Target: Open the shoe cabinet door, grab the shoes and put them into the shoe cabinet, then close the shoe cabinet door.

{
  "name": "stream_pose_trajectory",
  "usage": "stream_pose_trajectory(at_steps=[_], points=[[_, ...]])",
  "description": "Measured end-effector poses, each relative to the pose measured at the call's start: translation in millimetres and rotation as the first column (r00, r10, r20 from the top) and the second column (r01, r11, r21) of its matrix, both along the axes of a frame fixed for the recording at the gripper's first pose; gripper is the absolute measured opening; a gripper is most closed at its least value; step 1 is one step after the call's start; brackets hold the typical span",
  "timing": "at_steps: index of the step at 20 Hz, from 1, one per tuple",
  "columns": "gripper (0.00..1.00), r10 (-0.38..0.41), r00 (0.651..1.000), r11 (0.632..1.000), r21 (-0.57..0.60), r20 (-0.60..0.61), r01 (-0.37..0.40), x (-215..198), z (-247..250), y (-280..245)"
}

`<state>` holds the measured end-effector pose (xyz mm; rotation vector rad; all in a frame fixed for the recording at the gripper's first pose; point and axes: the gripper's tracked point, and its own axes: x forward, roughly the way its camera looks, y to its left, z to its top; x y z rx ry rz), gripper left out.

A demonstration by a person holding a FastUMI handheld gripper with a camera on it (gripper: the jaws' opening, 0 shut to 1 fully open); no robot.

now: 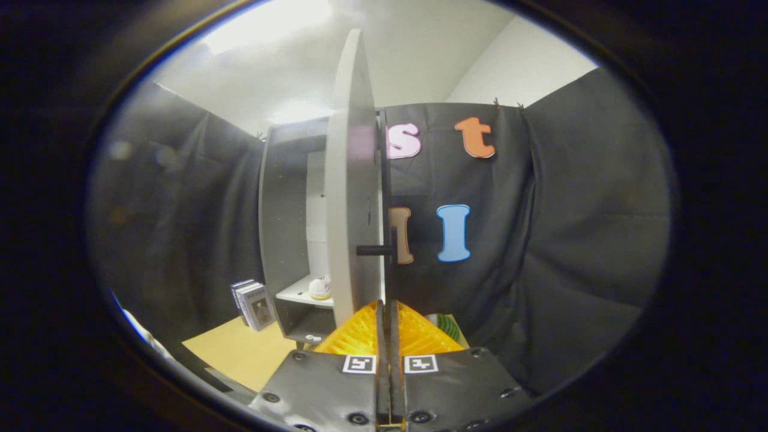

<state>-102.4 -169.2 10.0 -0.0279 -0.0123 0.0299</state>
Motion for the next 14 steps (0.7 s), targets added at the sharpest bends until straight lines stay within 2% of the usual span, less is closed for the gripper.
stream_pose_trajectory(at_steps=[3, 6, 10, 14], points=[[0.03, -0.018, 1.0, 0.998, -0.056, 0.012, 0.018, -10.9, 0.2, 15.2], [0.03, -0.018, 1.0, 0.997, -0.076, 0.021, 0.02, -18.7, -8.7, 55.9], [0.03, -0.011, 1.0, 0.997, -0.081, 0.012, 0.012, -2.4, -31.7, 115.2], [0.04, 0.002, 0.999, 0.999, -0.039, -0.041, -0.004, 22.1, -77.3, 173.9]])
